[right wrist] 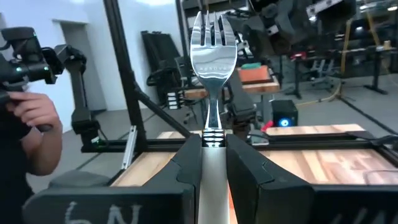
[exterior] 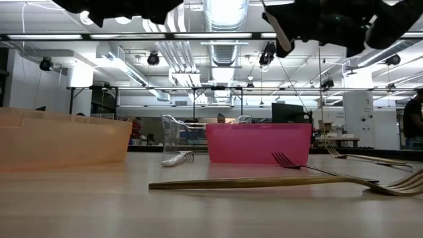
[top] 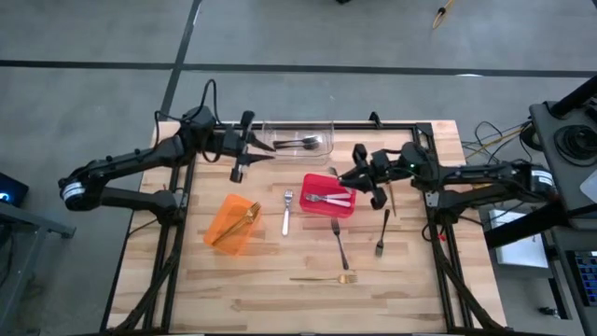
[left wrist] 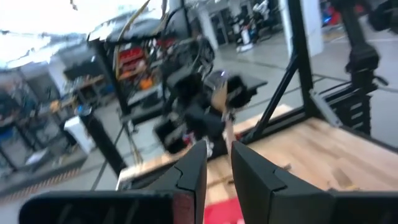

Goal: Sort silverware by color (type)
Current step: Put the white fork into the red bin

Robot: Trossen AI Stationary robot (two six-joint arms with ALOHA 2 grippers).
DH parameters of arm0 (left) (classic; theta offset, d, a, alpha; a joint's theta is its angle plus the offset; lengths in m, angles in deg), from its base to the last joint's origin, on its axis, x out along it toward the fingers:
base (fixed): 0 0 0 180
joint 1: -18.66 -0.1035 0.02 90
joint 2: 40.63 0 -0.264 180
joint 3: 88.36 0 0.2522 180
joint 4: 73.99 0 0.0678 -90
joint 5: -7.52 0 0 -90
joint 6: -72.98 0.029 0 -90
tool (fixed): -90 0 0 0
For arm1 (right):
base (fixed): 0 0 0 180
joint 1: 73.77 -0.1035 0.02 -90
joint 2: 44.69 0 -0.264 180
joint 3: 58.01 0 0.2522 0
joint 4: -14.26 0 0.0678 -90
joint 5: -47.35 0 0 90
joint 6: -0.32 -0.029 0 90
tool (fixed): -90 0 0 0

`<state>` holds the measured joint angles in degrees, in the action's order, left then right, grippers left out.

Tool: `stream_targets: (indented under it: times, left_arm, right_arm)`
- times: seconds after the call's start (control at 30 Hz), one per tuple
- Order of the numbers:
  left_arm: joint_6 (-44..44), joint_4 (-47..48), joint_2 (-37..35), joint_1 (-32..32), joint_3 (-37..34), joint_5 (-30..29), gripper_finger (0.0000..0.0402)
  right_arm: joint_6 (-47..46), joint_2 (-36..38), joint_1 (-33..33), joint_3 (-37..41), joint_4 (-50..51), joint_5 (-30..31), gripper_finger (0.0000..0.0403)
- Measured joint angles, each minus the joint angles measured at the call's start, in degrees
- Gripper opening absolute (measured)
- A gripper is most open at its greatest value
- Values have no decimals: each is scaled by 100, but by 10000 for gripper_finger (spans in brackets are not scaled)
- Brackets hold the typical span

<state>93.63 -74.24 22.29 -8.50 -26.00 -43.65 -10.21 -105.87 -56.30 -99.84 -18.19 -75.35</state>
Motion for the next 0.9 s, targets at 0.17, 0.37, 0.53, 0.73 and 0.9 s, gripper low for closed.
stream_targets:
  times: [0.17,0.37,0.53,0.73,0.9]
  left_arm:
    - [-6,-537,53,286,1,13,57]
    - [-65,-1117,456,376,2,294,58]
    - [-89,-1639,922,436,2,426,74]
    - [-415,-2608,1475,511,2,579,124]
    - [-579,-3239,1813,551,2,754,156]
  right_arm:
    - [-88,-600,2,-488,-37,-277,40]
    - [-281,-1149,0,-1085,-41,-852,40]
    - [-372,-1503,2,-1429,-38,-1041,40]
    - [-509,-1860,2,-1700,-34,-1091,40]
    - [-525,-1976,4,-1783,-35,-1093,40]
